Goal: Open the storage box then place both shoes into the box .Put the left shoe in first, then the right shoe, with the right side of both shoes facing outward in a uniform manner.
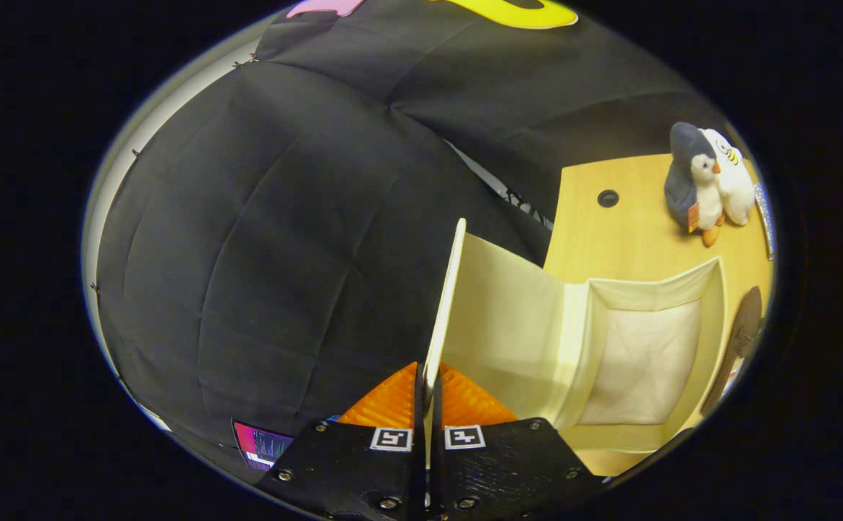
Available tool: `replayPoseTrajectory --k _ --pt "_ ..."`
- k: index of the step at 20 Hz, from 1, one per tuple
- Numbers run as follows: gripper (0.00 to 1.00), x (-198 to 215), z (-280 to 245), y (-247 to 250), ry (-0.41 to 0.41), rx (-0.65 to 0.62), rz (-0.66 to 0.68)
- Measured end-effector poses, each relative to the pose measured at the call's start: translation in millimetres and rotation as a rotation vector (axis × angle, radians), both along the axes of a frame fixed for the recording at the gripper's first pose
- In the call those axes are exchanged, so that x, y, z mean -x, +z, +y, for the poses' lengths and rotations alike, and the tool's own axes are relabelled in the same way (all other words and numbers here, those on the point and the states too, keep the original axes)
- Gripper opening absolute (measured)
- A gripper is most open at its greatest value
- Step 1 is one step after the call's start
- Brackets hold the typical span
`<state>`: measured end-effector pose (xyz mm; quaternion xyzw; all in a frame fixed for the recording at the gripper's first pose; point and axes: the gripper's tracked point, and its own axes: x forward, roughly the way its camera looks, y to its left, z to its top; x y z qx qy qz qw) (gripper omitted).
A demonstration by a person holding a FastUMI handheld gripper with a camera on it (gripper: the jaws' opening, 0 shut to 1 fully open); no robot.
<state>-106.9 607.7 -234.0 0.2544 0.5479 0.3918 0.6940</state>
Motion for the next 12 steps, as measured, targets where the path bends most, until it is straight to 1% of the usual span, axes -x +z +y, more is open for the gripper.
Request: replayPoseTrajectory --k 3,6,8,12 --pt "0.02 10 36 -26 0.020 0.013 0.030" --pt "0.02 22 71 -71 0.057 0.052 0.042" --pt "0.02 36 85 -104 0.077 0.096 0.067" --pt "0.02 45 97 -160 0.087 0.189 0.082"
